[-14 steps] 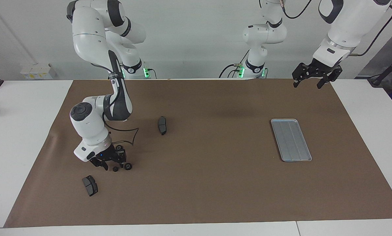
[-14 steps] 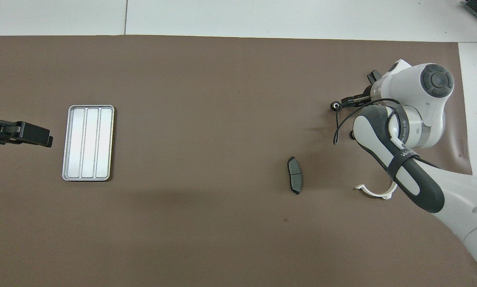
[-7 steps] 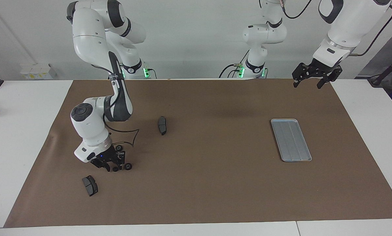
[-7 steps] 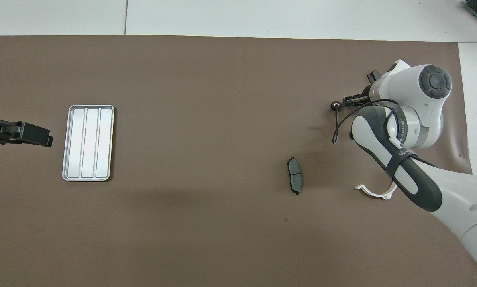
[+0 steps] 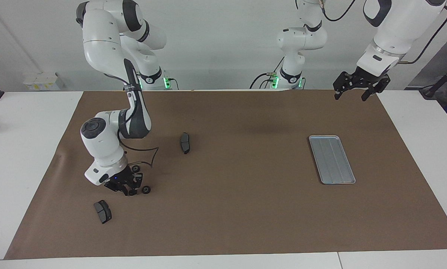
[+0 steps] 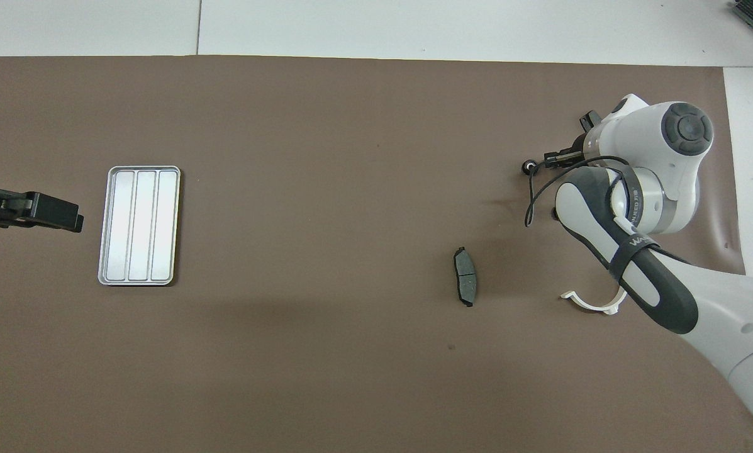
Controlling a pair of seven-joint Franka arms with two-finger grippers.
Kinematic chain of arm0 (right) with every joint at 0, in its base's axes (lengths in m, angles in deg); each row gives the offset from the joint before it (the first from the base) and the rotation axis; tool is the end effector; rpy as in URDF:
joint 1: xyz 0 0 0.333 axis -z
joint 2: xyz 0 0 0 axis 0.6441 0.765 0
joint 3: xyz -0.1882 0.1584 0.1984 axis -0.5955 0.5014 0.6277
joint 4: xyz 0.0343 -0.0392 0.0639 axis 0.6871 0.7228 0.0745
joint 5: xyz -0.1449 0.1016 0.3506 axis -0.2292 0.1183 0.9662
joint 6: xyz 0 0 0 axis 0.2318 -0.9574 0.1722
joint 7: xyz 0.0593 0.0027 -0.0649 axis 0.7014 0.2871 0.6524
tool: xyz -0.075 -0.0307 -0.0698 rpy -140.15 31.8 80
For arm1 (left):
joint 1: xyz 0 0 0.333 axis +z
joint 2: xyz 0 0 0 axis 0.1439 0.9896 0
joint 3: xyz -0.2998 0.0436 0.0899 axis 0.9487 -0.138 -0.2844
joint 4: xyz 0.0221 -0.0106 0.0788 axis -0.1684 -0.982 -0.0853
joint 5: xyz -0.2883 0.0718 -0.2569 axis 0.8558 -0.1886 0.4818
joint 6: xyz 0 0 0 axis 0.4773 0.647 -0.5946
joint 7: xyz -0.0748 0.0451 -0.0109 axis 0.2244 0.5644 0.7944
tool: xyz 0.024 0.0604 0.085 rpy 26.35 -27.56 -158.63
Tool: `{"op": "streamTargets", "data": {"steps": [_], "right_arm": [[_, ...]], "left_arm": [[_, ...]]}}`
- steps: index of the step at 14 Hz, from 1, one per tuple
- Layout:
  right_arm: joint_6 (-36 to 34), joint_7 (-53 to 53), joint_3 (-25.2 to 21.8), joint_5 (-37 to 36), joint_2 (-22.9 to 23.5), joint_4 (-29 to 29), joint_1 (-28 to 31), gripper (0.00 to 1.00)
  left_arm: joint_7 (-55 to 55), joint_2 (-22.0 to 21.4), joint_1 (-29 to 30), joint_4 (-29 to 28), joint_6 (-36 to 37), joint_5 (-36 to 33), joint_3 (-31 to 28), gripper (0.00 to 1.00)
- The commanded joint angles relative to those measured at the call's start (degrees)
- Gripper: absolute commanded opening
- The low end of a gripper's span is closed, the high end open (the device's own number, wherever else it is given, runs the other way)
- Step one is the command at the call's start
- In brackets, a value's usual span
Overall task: Pick bearing gear from pile to tray
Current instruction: 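Close the right gripper on the black gear and lift it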
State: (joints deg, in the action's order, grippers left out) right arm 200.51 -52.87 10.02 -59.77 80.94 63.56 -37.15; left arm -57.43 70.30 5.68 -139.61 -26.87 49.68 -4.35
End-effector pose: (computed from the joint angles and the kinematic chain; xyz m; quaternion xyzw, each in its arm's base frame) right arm 0.6820 0.0132 0.2946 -0.9932 -0.0674 -0.0946 0.0085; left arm 0.5334 -0.0340 0.6193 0.9977 -0.0640 -0.0173 0.0117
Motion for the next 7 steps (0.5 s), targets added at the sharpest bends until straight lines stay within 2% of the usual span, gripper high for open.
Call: {"op": "streamTargets", "data": {"steps": [1, 7], "right_arm": [[0.93, 1.53, 0.22, -0.14, 0.94, -0.98, 0.22, 0.27], [1.72, 1.53, 0.22, -0.14, 0.94, -0.63, 0.31, 0.18]], "left_arm": [[0.05, -0.42, 0.75, -0.37, 0.71, 0.39, 0.3, 1.0], [0.05, -0.42, 0.75, -0.37, 0.62, 0.39, 0.3, 1.0]]}}
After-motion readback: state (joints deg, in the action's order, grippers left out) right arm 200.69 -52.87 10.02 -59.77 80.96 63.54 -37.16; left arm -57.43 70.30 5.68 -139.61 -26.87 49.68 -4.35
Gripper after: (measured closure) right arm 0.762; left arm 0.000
